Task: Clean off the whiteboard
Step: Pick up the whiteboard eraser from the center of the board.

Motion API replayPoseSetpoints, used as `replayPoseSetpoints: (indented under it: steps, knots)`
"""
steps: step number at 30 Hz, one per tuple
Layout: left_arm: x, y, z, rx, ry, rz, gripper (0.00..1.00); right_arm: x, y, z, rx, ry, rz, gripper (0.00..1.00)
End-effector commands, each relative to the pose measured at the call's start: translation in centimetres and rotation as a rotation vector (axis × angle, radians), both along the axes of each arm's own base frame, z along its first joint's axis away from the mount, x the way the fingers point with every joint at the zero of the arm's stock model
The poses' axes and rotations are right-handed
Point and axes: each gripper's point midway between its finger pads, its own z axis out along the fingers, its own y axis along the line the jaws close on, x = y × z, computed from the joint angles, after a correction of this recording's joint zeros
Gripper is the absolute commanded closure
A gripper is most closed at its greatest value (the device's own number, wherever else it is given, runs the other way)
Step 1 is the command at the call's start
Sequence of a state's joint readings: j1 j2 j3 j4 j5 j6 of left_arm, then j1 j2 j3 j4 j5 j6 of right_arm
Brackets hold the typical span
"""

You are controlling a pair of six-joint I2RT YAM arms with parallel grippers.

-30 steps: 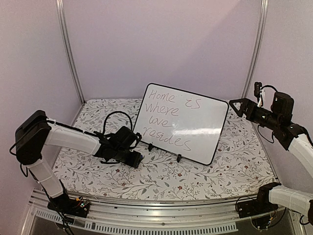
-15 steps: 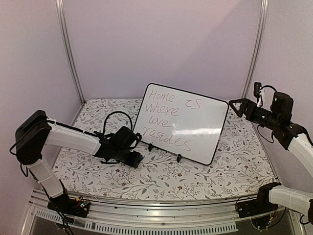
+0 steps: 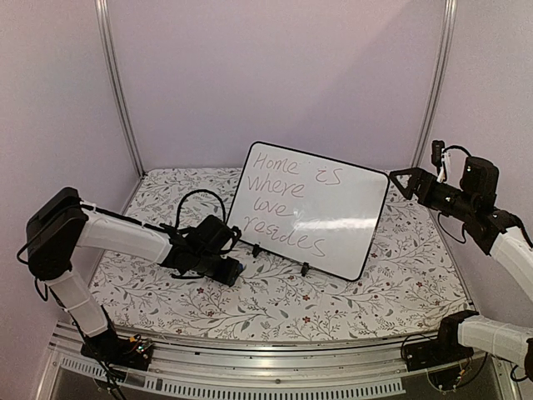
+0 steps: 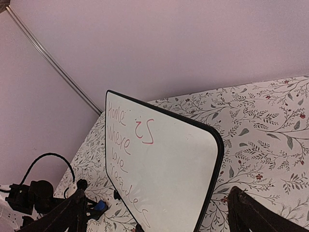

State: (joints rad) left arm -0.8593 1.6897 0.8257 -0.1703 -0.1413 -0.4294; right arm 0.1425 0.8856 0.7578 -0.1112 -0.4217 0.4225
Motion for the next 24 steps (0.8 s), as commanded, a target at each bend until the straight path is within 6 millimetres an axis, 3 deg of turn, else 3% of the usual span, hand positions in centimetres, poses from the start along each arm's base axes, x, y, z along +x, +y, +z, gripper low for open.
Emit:
replayPoseSetpoints:
  steps: [1,8,15,19,24]
  knots:
    - [0.4,0.1,-0.4,0.011,0.007,-0.005,0.55,0.1,-0.1,0.6,0.002,-0.018,-0.002,0.01]
    - [0.3,0.1,-0.5,0.011,0.01,-0.004,0.57,0.1,-0.1,0.5,0.002,-0.016,-0.003,0.01]
    - [0.5,-0.1,0.2,-0.007,-0.006,-0.001,0.67,0.1,-0.2,0.3,0.0,-0.014,-0.004,0.01]
    - [0.8,-0.2,1.3,-0.02,-0.027,0.002,0.69,0.1,-0.2,0.2,0.0,-0.012,-0.004,0.01]
    - [1.4,-0.4,3.8,-0.048,-0.078,0.009,0.79,0.1,-0.2,0.2,-0.001,-0.013,-0.007,0.01]
